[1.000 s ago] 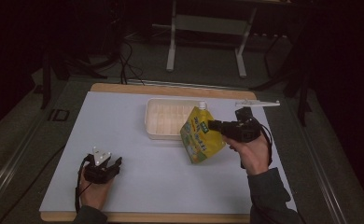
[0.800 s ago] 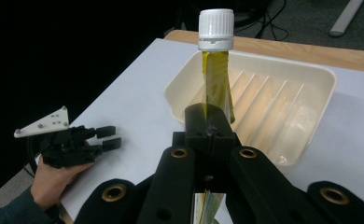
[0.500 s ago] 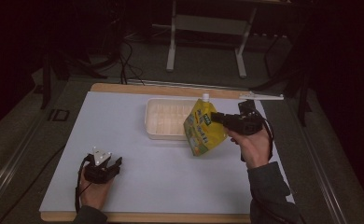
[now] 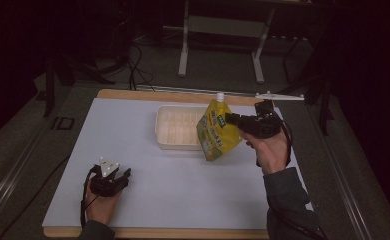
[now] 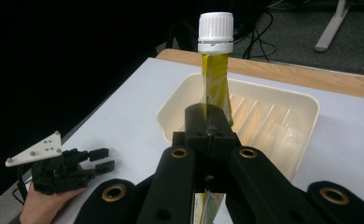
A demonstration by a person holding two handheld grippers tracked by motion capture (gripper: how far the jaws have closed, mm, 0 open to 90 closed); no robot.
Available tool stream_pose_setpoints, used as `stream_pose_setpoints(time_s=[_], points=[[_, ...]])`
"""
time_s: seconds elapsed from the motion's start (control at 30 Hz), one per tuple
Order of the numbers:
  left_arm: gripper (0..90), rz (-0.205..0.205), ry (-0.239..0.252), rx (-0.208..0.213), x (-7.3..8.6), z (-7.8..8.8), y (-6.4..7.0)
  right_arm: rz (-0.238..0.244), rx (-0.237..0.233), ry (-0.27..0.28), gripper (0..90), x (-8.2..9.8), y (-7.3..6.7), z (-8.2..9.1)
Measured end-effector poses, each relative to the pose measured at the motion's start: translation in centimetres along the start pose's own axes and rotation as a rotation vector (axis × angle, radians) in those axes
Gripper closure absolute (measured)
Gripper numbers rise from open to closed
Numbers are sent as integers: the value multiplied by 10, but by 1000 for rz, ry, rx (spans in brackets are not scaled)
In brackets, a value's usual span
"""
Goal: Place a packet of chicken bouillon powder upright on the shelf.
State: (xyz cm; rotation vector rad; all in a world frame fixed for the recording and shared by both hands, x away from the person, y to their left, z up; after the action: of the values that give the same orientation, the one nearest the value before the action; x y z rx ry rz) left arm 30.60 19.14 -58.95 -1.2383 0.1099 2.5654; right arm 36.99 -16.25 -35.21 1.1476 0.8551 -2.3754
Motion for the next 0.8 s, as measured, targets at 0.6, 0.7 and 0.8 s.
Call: stream_pose_setpoints(time_s=[0.6,0.7,0.8], points=[[534,3,2,3,0,0,0,-3,35,21,900,-16,-1,-11],[534,3,2,4,0,0,0,-9,41,25,900,-18,0,-13],[534,3,2,4,0,0,0,-11,53,27,900,-20,2,-15]])
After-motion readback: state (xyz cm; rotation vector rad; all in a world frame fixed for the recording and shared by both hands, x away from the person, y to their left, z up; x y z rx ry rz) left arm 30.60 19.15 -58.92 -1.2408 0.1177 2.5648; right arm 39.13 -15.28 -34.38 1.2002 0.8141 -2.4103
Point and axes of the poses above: each handheld gripper's, and its own axes: z roughly backward along the jaws, x roughly out of its underside, y roughly to its right, the point moved 6 cm from there along -z, roughly forward along the jaws, and after that the axes turned 3 degrees about -z, right-handed, at the moved point
